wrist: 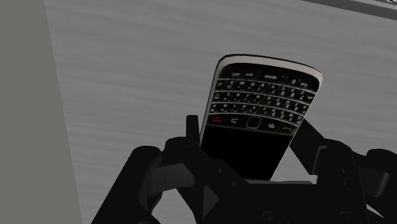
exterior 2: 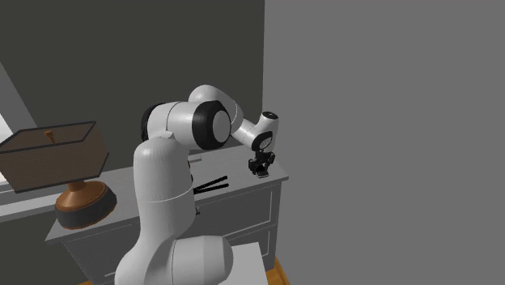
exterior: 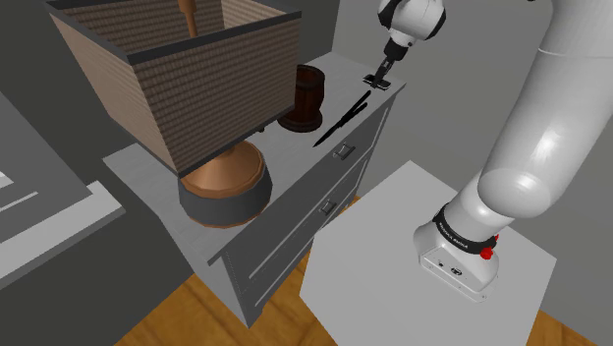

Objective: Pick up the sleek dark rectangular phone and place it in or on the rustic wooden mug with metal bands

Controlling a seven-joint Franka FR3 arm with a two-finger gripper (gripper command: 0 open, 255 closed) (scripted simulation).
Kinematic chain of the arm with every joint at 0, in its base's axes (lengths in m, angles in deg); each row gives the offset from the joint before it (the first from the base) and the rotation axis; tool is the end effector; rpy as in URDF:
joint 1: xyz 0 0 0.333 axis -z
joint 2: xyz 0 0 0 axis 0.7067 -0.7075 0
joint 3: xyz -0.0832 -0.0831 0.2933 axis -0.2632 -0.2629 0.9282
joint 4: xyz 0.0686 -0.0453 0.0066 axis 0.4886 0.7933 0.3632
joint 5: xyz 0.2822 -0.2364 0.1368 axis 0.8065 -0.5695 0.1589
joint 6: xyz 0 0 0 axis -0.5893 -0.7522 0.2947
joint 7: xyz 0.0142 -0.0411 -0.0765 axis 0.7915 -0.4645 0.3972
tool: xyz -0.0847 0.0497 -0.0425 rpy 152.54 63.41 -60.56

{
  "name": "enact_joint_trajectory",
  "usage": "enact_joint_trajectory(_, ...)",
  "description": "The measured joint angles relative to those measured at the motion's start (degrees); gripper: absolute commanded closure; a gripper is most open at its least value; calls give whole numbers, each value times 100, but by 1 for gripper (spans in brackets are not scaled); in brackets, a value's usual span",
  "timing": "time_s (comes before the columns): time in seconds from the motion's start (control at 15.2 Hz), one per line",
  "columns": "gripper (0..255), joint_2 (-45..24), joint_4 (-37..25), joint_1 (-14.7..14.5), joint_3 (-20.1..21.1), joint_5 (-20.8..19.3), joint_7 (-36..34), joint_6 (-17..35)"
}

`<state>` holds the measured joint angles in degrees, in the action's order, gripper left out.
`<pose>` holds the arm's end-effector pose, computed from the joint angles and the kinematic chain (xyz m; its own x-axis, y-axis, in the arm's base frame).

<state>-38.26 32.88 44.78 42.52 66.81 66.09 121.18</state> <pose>0.4960 -0.3258 0.3282 0.9221 0.3223 0.2139 0.3288 -0.9444 0.0057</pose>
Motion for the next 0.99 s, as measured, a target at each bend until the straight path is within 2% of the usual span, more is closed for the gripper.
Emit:
enact_joint_trajectory(0.46,255,-5,-7,2,2,4,2,2)
enact_joint_trajectory(0.99,255,324,-150,-128,-146,-395,-337,-368)
